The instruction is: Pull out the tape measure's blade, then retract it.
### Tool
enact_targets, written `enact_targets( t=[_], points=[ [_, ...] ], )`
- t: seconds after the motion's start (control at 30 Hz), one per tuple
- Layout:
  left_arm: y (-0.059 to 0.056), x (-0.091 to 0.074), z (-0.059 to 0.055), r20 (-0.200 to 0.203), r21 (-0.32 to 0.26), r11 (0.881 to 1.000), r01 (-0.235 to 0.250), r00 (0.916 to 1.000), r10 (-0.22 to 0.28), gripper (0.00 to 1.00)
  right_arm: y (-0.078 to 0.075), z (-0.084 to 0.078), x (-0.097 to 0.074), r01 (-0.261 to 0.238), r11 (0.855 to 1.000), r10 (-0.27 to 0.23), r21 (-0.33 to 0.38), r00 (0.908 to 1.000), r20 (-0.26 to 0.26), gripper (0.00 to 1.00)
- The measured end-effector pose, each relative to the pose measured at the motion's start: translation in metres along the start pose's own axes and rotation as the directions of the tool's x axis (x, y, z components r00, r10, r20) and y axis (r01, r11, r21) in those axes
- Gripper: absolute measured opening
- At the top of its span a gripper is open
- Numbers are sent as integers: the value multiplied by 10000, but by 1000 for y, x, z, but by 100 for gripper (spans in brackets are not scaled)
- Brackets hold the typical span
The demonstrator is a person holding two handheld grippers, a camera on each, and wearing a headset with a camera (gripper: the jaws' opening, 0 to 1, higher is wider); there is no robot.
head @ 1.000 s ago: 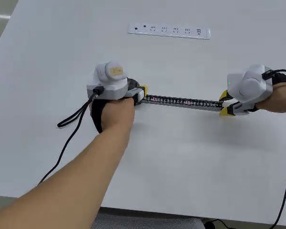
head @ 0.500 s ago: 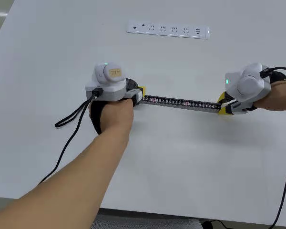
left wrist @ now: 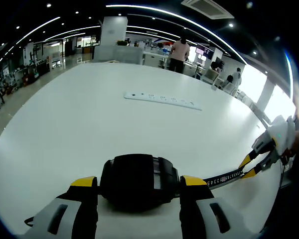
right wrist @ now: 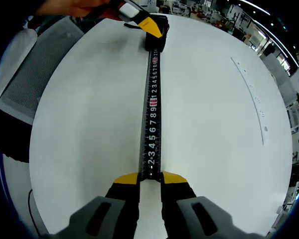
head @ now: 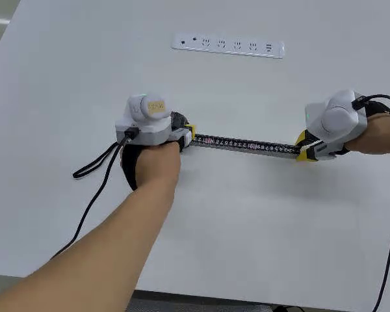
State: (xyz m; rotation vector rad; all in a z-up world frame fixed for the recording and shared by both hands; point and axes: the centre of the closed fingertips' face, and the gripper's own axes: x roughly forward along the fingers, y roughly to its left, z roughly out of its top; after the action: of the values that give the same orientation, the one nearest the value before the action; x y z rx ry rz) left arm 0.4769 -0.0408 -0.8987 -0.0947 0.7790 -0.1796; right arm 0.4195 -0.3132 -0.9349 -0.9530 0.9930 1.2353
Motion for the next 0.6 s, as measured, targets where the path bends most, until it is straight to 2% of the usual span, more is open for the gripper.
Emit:
enact_targets(
  t=[0.6],
  points=[
    [-1,-1,-1,128,6,10000,46,9999,-46,61,1,0,0,-103,9999,103,-66,9999,-100,15]
  ],
)
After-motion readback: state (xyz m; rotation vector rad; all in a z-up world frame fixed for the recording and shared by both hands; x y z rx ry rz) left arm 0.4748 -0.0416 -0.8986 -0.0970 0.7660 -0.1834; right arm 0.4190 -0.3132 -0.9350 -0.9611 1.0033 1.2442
